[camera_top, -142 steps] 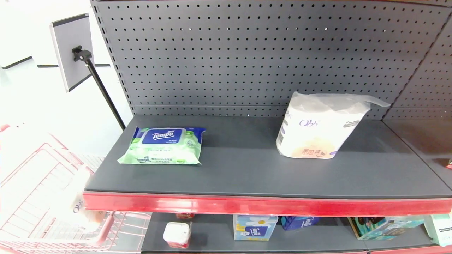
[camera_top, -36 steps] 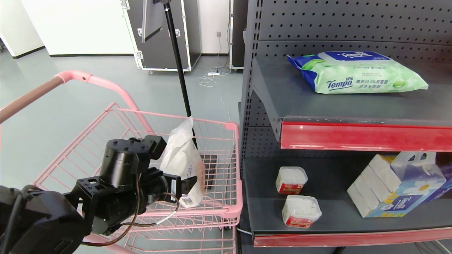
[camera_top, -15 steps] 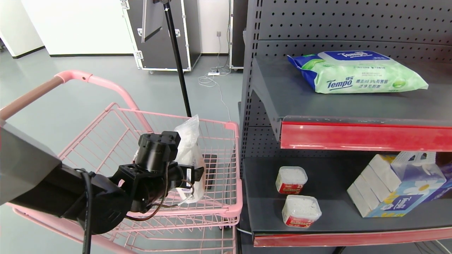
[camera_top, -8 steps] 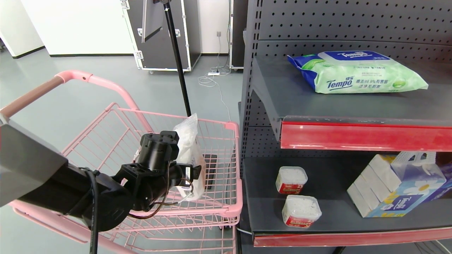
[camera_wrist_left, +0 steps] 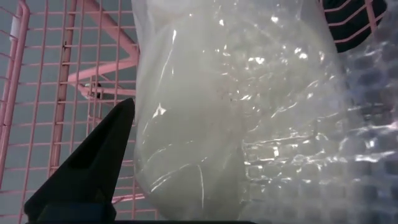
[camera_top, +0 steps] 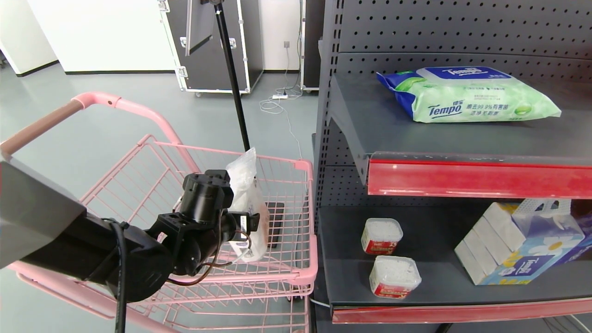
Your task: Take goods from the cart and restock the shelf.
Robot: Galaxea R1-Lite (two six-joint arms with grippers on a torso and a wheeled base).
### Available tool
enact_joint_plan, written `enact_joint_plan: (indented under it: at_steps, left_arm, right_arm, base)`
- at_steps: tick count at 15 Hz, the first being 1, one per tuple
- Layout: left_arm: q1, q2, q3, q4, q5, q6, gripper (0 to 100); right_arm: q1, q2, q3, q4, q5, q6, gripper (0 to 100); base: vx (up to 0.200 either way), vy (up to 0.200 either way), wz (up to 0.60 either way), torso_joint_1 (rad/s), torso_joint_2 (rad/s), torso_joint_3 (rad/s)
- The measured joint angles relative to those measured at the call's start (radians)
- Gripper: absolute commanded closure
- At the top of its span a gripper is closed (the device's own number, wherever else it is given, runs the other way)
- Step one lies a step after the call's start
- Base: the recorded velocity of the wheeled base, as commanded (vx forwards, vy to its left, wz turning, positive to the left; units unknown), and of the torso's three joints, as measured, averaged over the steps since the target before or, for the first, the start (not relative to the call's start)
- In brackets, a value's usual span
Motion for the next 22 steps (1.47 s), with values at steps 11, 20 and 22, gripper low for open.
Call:
enact_joint_plan:
  at_steps: [11,20,22]
  left_arm:
    - [-0.003,0.007,-0.033,0.03,0.042,-0.002,0]
    - [-0.009,0.039,-0.047,0.025,0.048,-0.011,100]
    - [-0.009,0.039,-0.036,0.024,0.046,-0.011,100]
  right_arm:
    - [0.0,0.0,0.0,0.0,0.0,0.0,0]
    - [0.0,0.0,0.0,0.0,0.0,0.0,0]
    - [0.0,0.0,0.0,0.0,0.0,0.0,0]
  base:
    - [0.0,0.0,0.0,0.0,0.0,0.0]
    - [0.0,0.0,0.0,0.0,0.0,0.0]
    - [0.0,0.0,0.0,0.0,0.0,0.0]
